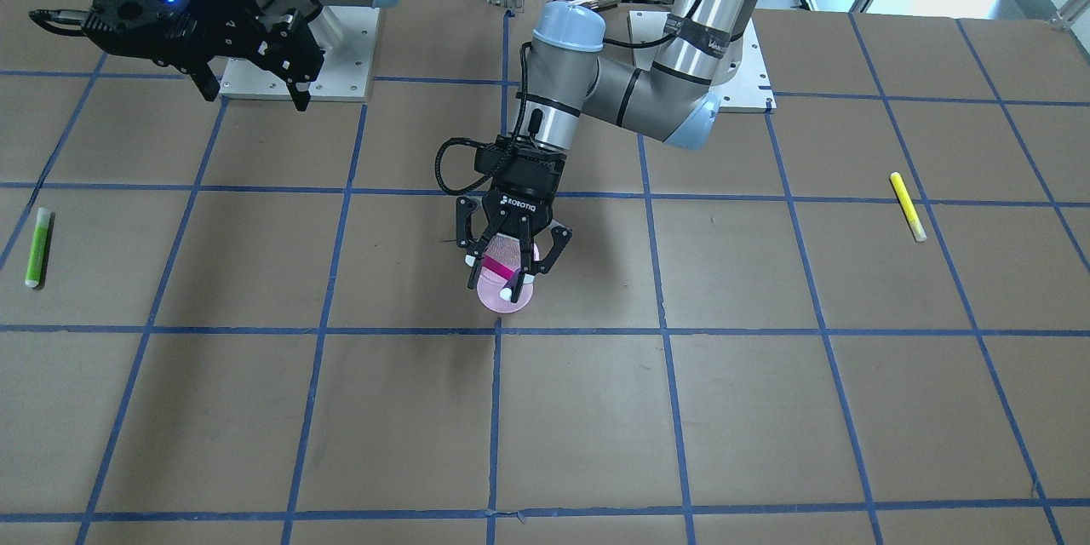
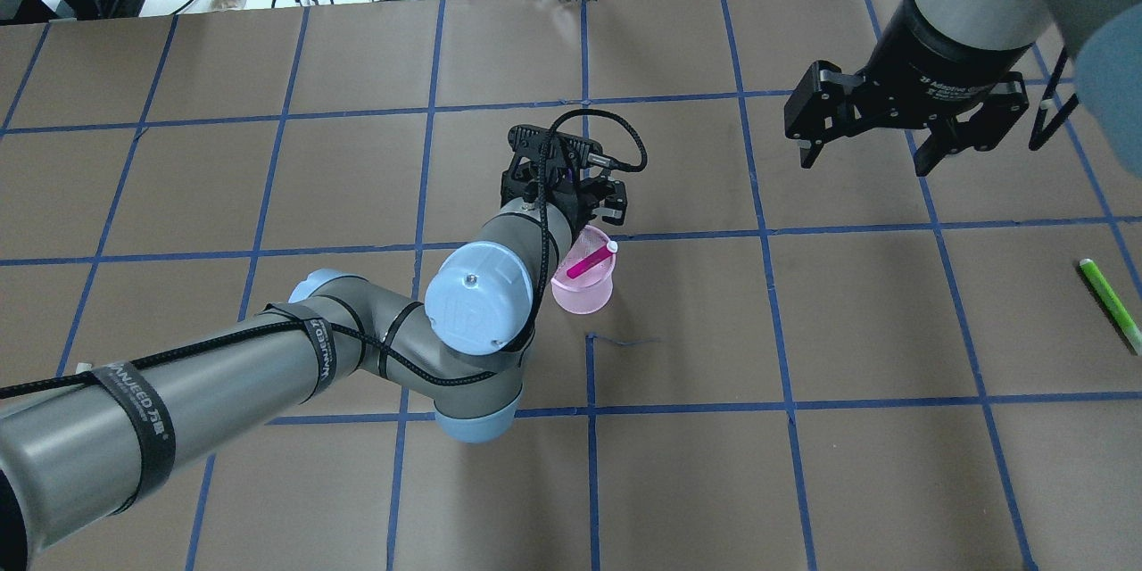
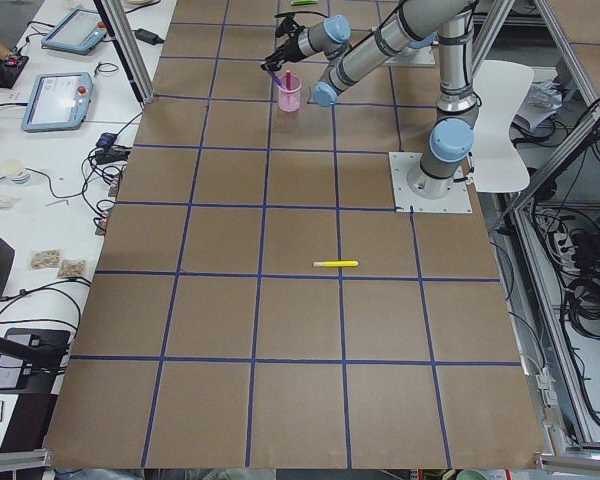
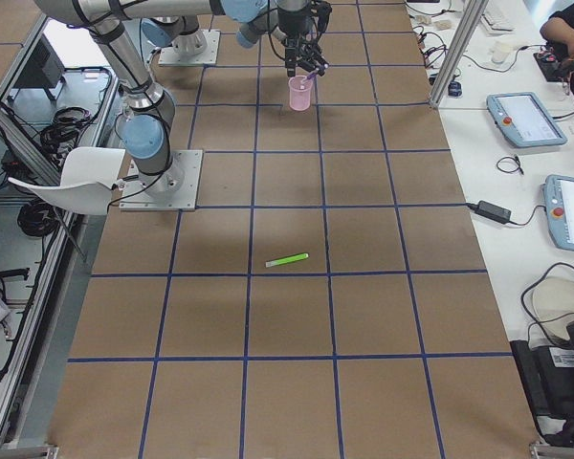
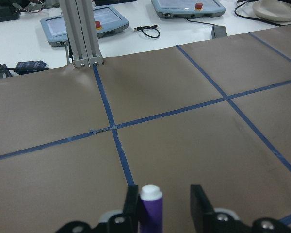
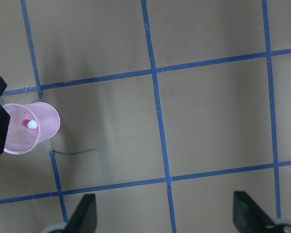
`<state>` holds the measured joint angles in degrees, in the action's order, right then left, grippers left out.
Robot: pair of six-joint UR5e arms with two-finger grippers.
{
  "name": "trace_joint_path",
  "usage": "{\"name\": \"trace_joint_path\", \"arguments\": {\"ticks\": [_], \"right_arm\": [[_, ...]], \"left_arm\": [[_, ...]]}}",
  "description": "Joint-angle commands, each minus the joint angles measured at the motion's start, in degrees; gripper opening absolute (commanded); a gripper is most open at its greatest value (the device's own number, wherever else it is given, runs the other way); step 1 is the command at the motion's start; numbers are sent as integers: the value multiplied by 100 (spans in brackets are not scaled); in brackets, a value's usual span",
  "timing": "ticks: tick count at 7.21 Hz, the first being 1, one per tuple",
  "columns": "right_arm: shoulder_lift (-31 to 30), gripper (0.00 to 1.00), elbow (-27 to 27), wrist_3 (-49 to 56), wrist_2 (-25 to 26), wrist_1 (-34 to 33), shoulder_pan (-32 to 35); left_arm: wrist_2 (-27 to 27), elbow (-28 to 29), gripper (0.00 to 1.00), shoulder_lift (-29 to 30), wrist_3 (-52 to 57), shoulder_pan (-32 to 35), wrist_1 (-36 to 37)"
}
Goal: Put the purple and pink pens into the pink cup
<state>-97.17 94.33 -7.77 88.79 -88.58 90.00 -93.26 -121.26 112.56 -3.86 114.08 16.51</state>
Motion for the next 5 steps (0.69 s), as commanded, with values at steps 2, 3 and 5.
{"name": "trace_joint_path", "arguments": {"ticks": [2,3,5], "right_arm": [[32,100,33,-49,-28,-1,0],[32,100,33,-49,-28,8,0],[23,100,-19,-31,-1,25,-122]], "left_arm": [[-8,-3,66,3,-36,1,-8],[-17,-3,66,12,-62,1,-16],[-26,-12,66,30,-298,27,-17]]}}
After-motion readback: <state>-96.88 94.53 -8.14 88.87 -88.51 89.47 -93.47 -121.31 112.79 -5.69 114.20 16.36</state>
